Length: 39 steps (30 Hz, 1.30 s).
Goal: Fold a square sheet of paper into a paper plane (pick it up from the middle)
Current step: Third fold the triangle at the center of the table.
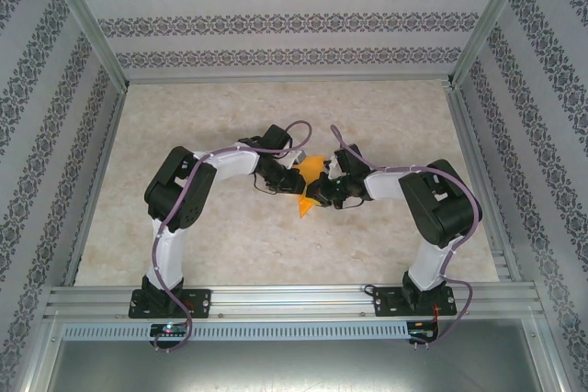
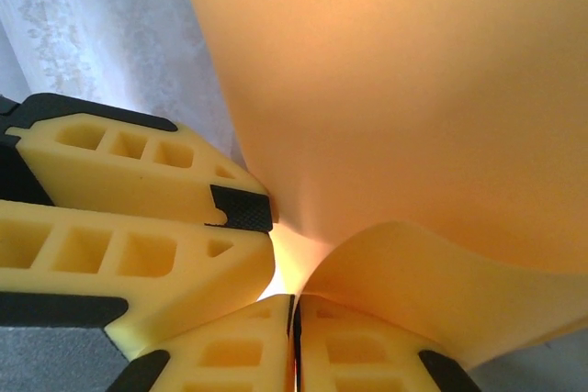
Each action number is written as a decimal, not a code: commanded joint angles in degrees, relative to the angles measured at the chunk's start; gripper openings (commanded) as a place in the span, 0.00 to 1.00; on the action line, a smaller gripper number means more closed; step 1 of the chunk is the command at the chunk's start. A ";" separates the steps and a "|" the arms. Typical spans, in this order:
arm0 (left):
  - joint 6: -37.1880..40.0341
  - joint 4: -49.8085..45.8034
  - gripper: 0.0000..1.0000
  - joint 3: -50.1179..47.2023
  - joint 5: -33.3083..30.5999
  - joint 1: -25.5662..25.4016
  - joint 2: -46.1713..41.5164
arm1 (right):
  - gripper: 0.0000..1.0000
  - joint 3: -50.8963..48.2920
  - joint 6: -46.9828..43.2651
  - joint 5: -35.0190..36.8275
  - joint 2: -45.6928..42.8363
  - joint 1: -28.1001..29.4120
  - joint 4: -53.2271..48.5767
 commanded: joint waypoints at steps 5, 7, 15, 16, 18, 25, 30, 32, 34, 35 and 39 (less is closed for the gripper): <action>-1.83 3.05 0.26 -0.82 3.29 0.94 -0.17 | 0.13 1.13 -2.04 0.66 1.12 -0.66 -1.81; -2.01 3.27 0.27 -0.81 3.67 0.94 -0.26 | 0.13 1.01 -2.11 0.73 1.21 -0.64 -1.82; -1.59 1.50 0.29 -0.60 0.34 1.23 -0.88 | 0.12 0.81 -0.78 -0.11 0.56 -0.63 -0.03; -1.60 1.27 0.28 -0.42 -0.31 1.42 -0.62 | 0.12 0.89 -0.64 -0.11 0.36 -0.66 -0.02; -1.68 1.28 0.27 -0.07 -0.79 1.51 -0.13 | 0.11 0.95 -0.51 -0.13 0.03 -0.62 -0.02; -1.97 1.51 0.22 0.95 -1.01 1.59 1.93 | 0.09 0.47 1.13 -0.10 -0.63 -0.76 1.74; -2.40 2.04 0.20 0.29 0.05 1.65 2.39 | 0.08 0.35 2.26 -0.12 -0.15 -0.78 3.43; -2.51 2.11 0.19 0.05 0.04 1.60 2.32 | 0.08 0.49 2.30 0.02 0.15 -0.84 3.51; -2.73 2.04 0.18 0.07 0.05 1.64 2.31 | 0.08 0.53 2.54 0.13 0.41 -0.85 3.68; -2.71 2.04 0.18 0.07 0.05 1.60 2.31 | 0.08 0.62 2.46 0.19 0.58 -0.85 3.62; -2.74 2.07 0.18 0.07 0.22 1.65 2.13 | 0.08 0.79 1.86 0.95 1.12 -0.85 2.82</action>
